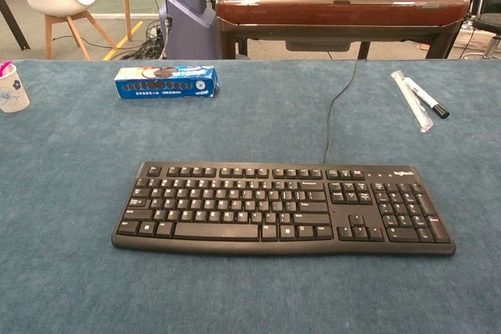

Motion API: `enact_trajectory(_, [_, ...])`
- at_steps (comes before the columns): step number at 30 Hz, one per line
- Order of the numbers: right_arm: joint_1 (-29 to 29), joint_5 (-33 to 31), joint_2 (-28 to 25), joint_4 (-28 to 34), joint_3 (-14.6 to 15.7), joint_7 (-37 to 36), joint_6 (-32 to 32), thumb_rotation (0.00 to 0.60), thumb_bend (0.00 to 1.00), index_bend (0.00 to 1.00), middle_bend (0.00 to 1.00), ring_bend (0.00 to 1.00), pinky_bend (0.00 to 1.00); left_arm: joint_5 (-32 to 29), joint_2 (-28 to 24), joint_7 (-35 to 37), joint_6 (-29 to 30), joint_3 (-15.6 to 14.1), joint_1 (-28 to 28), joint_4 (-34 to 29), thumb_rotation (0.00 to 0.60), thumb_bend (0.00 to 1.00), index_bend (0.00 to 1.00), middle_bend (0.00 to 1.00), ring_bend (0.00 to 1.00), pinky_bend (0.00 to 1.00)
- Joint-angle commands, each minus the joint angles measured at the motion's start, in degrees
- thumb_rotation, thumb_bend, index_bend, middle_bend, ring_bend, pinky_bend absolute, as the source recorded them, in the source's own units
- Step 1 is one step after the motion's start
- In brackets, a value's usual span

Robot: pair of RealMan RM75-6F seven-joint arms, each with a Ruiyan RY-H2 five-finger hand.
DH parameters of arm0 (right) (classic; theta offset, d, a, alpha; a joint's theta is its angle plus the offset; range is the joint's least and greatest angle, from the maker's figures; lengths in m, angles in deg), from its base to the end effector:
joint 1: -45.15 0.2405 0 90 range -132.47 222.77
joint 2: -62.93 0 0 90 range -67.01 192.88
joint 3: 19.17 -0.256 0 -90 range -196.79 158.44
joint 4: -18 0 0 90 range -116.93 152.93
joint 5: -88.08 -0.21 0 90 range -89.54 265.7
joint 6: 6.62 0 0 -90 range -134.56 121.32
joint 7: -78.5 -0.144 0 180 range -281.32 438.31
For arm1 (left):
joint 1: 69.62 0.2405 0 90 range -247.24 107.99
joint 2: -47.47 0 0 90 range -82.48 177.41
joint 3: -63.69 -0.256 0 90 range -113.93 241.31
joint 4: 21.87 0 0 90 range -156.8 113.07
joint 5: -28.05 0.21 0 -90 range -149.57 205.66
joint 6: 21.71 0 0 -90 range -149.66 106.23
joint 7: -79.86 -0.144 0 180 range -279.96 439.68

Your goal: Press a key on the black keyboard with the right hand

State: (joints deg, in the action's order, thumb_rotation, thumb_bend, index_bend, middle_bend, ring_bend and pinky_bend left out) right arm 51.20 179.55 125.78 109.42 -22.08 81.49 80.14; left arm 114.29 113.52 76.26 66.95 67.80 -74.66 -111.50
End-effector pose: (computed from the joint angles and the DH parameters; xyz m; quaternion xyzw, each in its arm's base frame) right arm -0.2977 -0.1870 0.1659 0.6356 -0.3233 0.3946 0.5795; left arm -0.3108 0.1866 0.1638 -0.5913 -0.3388 -0.3935 0.6170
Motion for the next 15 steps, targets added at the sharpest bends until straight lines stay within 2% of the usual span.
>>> enact_trajectory(1, [0.0,0.0,0.0,0.0,0.0,0.0,0.0,0.600,0.72,0.67,0.61,0.61,0.91,-0.2,-0.1,-0.2,-0.1,0.0,0.0,-0.1,0.600,0.28,0.42,0.38,0.57,0.85])
enact_trajectory(13, [0.9,-0.2,0.1,-0.2,-0.4,-0.8,-1.1,0.600,0.72,0.67,0.62,0.61,0.91,-0.5,-0.1,-0.5,-0.2,0.0,0.1,-0.3,0.600,0.28,0.42,0.38,0.57,0.85])
enact_trajectory(15, [1.8,-0.1,0.4,-0.4,-0.6,-0.9,-2.2,0.600,0.72,0.65,0.65,0.64,0.95,-0.6,-0.1,-0.4,-0.2,0.1,0.1,-0.2,0.600,0.28,0.42,0.38,0.57,0.85])
